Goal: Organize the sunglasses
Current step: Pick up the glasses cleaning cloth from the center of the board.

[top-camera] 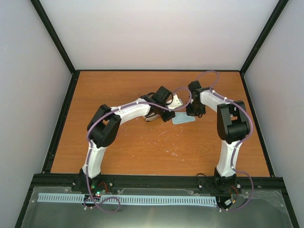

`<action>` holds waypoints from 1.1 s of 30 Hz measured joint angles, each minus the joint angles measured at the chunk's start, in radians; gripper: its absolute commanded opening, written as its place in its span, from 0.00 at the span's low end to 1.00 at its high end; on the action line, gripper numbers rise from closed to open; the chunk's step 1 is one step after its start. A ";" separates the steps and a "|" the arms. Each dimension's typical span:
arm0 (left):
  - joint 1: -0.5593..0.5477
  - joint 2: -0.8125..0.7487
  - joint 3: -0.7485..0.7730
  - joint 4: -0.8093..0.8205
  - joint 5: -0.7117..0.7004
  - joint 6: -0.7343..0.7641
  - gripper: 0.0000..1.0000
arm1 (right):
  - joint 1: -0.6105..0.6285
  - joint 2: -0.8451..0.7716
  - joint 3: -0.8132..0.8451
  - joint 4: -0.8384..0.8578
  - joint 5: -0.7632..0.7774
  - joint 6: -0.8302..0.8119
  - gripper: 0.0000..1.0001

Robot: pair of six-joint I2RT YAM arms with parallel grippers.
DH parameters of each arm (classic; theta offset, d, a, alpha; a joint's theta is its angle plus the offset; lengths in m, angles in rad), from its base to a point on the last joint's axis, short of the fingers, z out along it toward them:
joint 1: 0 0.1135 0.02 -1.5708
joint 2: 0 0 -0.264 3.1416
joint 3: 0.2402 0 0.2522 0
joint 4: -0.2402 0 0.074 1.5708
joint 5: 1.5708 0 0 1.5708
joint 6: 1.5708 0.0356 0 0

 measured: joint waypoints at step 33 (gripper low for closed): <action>0.001 0.331 0.406 -0.068 -0.027 0.013 0.31 | -0.116 0.001 -0.041 0.023 0.015 0.011 0.03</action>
